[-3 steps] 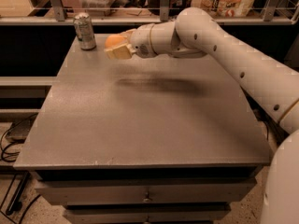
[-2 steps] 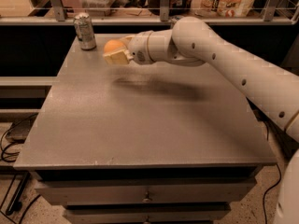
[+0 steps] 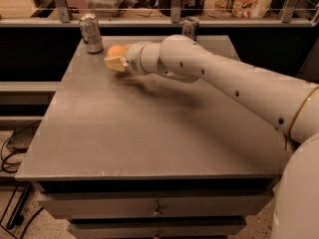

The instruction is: Move orange near 7up can

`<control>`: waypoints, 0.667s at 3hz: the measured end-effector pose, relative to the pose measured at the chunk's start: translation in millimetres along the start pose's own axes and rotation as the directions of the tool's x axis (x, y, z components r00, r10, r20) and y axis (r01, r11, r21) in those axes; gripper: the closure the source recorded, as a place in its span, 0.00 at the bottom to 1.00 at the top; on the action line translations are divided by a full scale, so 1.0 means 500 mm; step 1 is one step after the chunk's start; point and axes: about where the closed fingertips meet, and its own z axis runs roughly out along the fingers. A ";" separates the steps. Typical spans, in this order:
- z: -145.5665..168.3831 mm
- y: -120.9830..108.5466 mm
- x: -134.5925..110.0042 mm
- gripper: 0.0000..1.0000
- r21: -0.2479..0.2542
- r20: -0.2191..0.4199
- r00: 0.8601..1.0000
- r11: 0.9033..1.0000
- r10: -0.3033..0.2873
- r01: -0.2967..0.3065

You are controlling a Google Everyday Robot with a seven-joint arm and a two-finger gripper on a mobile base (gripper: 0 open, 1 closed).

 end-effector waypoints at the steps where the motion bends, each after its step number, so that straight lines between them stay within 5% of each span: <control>1: 0.035 -0.029 0.000 1.00 0.060 0.014 0.999 0.998 0.032 -0.033; 2: 0.069 -0.048 0.000 0.83 0.063 0.037 0.997 0.995 0.071 -0.073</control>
Offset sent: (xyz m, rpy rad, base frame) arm 0.0653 0.0192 -0.0101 0.1230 0.0370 -0.0953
